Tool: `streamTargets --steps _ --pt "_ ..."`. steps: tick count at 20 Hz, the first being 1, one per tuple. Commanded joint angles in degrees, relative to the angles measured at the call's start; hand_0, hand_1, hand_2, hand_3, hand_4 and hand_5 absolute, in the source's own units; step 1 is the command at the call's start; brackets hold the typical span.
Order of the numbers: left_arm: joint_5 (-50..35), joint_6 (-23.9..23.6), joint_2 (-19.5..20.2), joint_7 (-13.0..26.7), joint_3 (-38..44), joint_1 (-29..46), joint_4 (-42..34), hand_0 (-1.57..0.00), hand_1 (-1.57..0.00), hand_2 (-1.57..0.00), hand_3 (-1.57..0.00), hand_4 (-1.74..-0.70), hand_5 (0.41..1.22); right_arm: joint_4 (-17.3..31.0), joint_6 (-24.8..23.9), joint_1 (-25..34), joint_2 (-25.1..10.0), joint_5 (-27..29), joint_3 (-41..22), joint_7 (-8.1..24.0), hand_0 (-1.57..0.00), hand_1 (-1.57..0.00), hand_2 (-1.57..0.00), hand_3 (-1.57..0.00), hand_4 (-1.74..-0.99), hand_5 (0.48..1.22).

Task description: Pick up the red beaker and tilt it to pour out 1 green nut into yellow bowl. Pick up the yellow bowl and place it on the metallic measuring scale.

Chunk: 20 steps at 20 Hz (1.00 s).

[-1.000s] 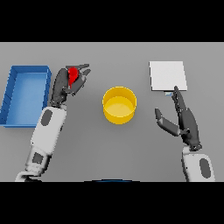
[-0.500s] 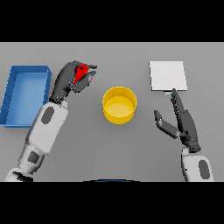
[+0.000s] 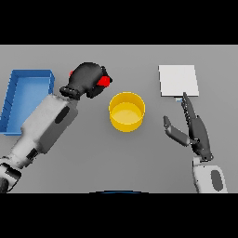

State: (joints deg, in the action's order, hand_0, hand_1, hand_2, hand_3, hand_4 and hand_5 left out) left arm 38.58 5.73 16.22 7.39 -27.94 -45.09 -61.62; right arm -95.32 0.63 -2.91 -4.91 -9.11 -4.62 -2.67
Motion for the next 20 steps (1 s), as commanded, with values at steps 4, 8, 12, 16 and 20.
streamTargets --steps 4,8,12,16,20 --pt "3.8 7.5 1.4 0.8 -6.2 -5.5 2.2 -1.57 -1.57 -1.57 -1.57 -1.61 1.208 0.3 -0.2 -0.2 1.3 1.1 0.2 1.0 0.0 0.0 0.0 0.0 -1.284 0.678" --pt "7.3 14.0 2.0 2.6 -12.2 -10.7 4.9 -1.57 -1.57 -1.57 -1.33 -1.68 1.216 0.5 0.6 -0.1 1.7 3.2 0.9 1.8 0.0 0.0 0.0 0.0 -1.283 0.644" --pt "10.5 17.9 1.5 1.9 -17.8 -15.7 7.3 -1.57 -1.57 -1.57 -1.24 -1.7 1.219 1.0 0.9 -0.3 1.9 4.4 1.7 1.5 0.0 0.0 0.0 0.0 -1.299 0.612" --pt "13.5 18.3 0.8 -0.7 -23.6 -19.7 9.6 -1.57 -1.57 -1.57 -1.38 -1.72 1.22 0.6 1.4 -0.5 1.4 4.7 1.8 0.7 0.0 0.0 0.0 0.0 -1.299 0.605" --pt "16.2 19.3 -0.5 -1.1 -28.9 -22.8 10.9 -1.57 -1.57 -1.57 -1.49 -1.73 1.221 1.2 0.0 0.2 1.9 2.9 1.2 1.7 0.0 0.0 0.0 0.0 -1.299 0.601"
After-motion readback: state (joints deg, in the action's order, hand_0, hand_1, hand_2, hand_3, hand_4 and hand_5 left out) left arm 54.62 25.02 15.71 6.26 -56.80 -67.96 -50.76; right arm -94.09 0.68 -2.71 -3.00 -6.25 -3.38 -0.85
